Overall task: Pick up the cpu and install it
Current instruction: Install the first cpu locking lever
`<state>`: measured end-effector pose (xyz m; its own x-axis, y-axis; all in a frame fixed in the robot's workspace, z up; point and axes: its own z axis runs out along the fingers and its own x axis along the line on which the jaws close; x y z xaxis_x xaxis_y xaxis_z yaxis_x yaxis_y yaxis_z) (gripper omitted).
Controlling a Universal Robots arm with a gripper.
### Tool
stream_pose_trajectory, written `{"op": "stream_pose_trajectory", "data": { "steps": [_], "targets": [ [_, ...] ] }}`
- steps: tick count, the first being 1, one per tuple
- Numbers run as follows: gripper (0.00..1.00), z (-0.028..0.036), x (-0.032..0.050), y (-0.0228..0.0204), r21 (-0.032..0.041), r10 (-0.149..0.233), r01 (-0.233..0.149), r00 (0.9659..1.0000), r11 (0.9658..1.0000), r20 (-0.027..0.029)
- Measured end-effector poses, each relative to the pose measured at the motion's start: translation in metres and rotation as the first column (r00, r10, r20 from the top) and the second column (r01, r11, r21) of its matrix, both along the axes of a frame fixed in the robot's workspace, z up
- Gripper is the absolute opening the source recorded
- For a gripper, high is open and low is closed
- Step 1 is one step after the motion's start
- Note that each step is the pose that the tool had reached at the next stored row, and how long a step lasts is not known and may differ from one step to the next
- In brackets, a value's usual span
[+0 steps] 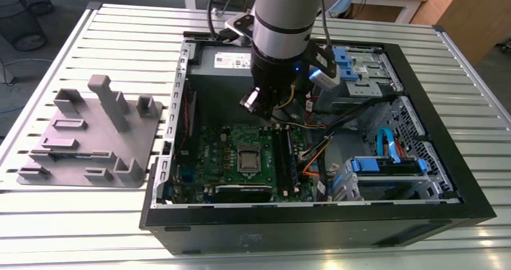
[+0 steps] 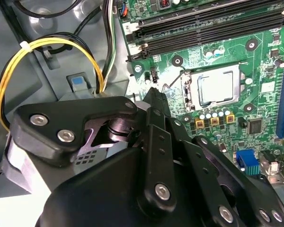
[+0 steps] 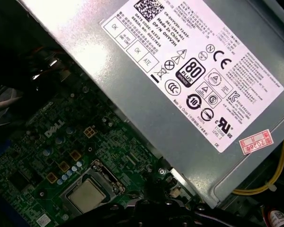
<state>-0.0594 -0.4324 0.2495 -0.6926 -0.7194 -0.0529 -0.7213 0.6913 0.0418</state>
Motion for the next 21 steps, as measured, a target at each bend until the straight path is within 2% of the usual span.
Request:
{"op": "stream_pose_trajectory", "data": {
  "steps": [6,15,21],
  "targets": [
    [0.11,-0.0017,0.0003,0.003,-0.0023,-0.004,0.004,1.0,1.0,0.0001],
    [0.11,-0.0042,0.0003,0.0036,-0.0075,-0.004,0.004,1.0,1.0,0.0],
    [0.11,-0.0048,0.0002,0.0034,-0.0173,-0.004,0.004,1.0,0.9998,0.0]
  ]
}}
